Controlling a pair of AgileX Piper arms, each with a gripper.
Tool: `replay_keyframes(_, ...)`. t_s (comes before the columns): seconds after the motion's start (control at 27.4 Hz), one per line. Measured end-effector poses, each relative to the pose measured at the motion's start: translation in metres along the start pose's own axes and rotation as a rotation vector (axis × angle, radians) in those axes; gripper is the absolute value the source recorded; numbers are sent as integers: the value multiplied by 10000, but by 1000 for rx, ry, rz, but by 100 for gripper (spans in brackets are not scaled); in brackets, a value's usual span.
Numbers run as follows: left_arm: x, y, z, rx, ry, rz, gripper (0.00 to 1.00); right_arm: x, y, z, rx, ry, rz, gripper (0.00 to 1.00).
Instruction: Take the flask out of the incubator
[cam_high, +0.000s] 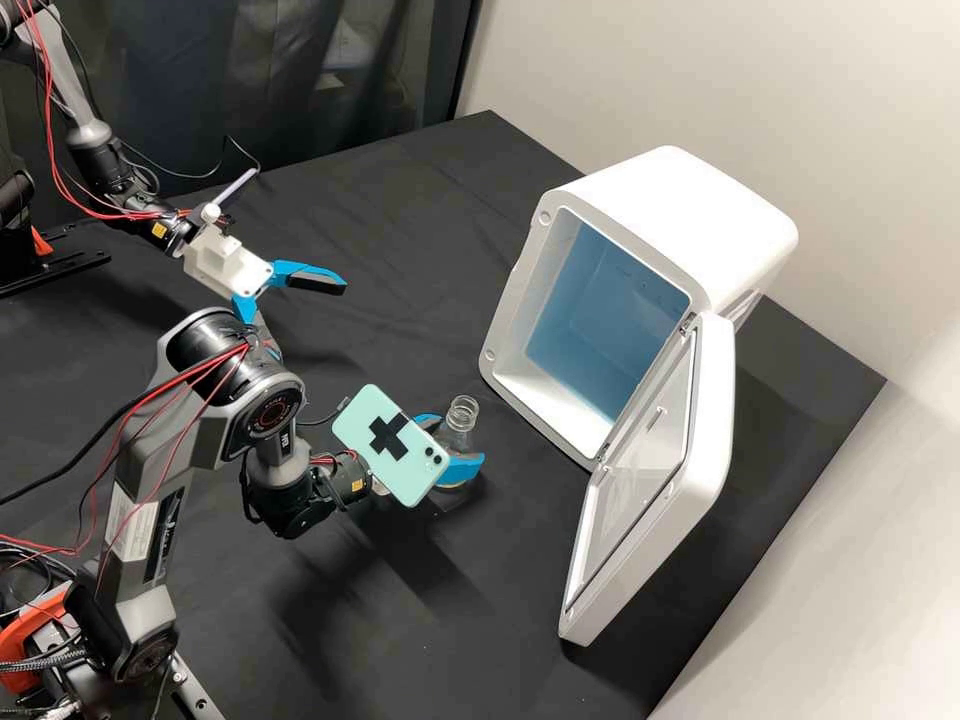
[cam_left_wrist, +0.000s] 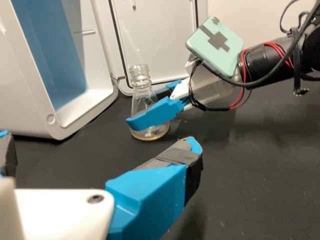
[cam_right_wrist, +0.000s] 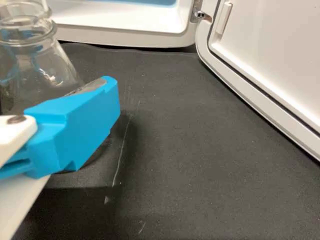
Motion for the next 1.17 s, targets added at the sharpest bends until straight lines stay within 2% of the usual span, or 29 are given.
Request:
replay_keyframes(0.07,-8,-10,1,-1,0,-4,100,-22,-22,4,-2,-6,-3,100)
replay_keyframes(0.18,-17,-18,8,-2,-1,-7,100,-84,-41,-5,-5,-13,18,100)
replay_keyframes(0.26,-16,-19,14,-1,-3,-7,100,-131,-23,-24,-1,-7,57,100)
replay_keyframes(0.33,-16,-23,28,3,-7,-9,100,-177,9,-51,-2,19,93,100)
replay_keyframes(0.4,-29,-43,39,2,-9,-16,100,-204,37,-69,2,33,112,100)
replay_keyframes(0.47,-34,-56,55,-1,5,-17,100,-239,65,-89,32,60,111,100)
replay_keyframes(0.55,-53,-81,61,1,28,-22,100,-278,114,-93,98,104,99,100)
replay_keyframes(0.66,-59,-94,54,0,36,-26,100,-326,162,-106,145,138,97,100)
replay_keyframes(0.69,-57,-92,55,-3,38,-22,100,-347,170,-110,157,147,94,100)
replay_keyframes(0.77,-63,-111,60,-10,39,-14,100,-362,176,-120,162,157,91,100)
replay_keyframes(0.84,-70,-119,63,-15,34,14,100,-373,192,-129,173,164,97,100)
replay_keyframes(0.95,-81,-140,69,-21,25,40,100,-382,205,-128,173,165,102,100)
replay_keyframes(1.06,-82,-124,72,-41,20,59,100,-383,208,-128,172,166,103,100)
replay_keyframes(1.17,-82,-123,73,-60,20,60,100,-383,208,-128,172,166,103,100)
